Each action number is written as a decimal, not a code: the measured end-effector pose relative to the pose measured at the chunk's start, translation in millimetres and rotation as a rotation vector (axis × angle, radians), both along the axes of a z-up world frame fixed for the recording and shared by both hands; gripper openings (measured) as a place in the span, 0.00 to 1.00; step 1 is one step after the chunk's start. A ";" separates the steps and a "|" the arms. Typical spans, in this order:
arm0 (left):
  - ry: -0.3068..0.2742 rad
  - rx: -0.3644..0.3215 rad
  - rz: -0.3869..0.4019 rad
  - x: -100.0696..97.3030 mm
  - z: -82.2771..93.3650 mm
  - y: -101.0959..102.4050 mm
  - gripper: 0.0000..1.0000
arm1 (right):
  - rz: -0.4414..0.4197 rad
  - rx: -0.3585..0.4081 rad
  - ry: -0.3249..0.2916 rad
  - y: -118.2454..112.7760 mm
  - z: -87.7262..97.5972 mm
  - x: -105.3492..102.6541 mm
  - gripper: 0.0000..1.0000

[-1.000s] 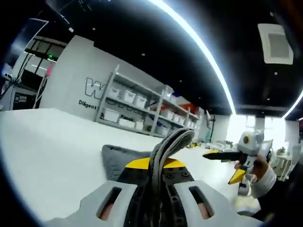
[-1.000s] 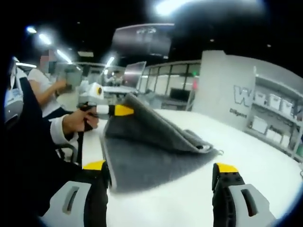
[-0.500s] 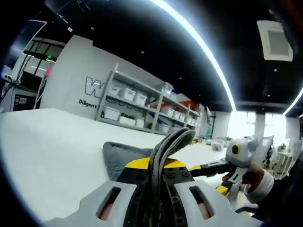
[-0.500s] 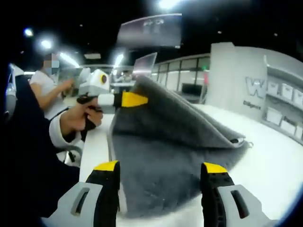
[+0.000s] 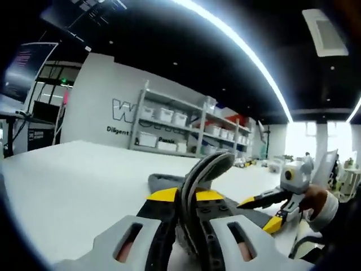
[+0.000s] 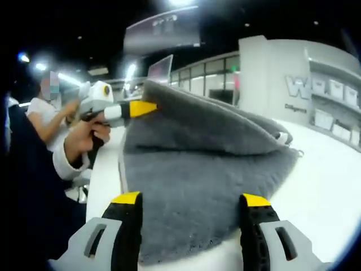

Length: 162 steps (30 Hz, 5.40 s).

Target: Open the folded towel by lifting each exposed corner and separating the folded layers until the towel lies flat within the target outline without major curled edges

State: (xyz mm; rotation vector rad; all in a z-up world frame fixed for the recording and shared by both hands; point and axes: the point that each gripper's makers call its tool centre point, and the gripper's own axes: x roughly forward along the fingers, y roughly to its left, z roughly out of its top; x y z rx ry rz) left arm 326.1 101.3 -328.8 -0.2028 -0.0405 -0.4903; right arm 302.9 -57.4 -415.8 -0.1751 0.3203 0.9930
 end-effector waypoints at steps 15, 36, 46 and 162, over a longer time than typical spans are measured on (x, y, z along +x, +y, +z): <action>0.046 0.020 0.013 -6.8 -1.1 30.3 0.03 | 0.014 -0.002 0.004 -0.7 0.1 -2.4 0.69; 0.131 0.030 0.054 -30.4 -28.4 61.6 0.03 | 0.020 -0.015 0.020 -5.3 -0.8 -4.2 0.67; 0.152 0.035 0.063 -46.6 -41.3 72.9 0.03 | 0.022 -0.016 0.022 -6.1 -1.0 -5.5 0.68; 0.326 0.245 0.073 -20.4 -71.6 122.8 0.06 | 0.051 -0.062 0.048 -18.2 -1.7 -11.7 0.67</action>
